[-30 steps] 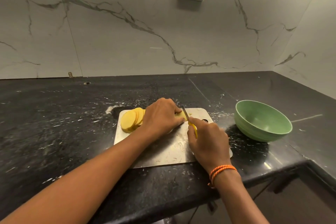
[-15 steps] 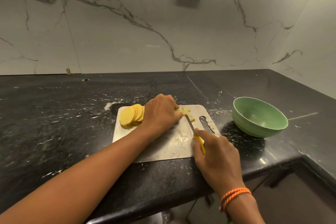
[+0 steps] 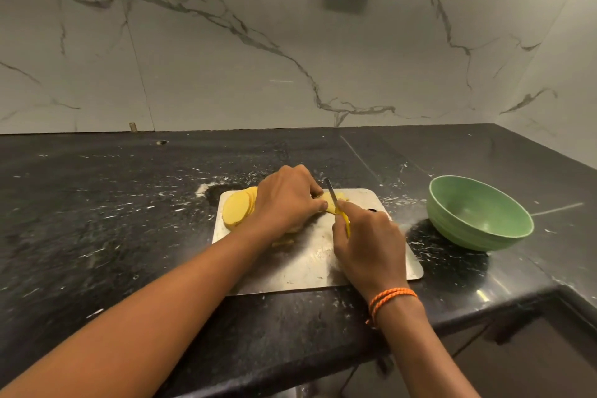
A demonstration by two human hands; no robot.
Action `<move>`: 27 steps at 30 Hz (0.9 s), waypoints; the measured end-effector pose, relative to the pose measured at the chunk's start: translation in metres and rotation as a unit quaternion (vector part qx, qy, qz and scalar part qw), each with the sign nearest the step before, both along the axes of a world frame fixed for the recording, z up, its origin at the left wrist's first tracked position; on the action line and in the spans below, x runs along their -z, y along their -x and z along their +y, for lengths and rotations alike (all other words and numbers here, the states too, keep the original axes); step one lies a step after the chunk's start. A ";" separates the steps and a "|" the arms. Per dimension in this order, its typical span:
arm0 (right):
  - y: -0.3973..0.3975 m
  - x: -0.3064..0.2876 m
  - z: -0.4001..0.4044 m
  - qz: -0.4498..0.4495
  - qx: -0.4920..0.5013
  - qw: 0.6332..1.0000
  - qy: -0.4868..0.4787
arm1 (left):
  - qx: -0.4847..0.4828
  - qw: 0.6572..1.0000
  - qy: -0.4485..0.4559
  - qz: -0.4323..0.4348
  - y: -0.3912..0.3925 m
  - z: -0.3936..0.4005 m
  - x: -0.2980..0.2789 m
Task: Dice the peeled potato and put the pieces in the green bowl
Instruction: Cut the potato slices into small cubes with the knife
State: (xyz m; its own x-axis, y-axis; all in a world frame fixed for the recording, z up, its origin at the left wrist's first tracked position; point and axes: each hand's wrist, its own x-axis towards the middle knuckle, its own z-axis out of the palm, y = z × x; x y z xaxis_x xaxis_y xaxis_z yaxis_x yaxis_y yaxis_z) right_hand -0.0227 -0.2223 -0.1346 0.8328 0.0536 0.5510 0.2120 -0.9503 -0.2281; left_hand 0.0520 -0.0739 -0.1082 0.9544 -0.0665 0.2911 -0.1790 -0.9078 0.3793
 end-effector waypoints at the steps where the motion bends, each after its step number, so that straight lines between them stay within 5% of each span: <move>1: 0.000 0.001 0.000 0.000 0.002 1.000 -0.001 | 0.003 1.000 -0.001 -0.001 -0.001 0.000 0.001; 27: 0.000 0.002 -0.003 0.018 -0.005 1.000 0.008 | 0.007 0.999 0.013 -0.031 0.002 0.002 0.001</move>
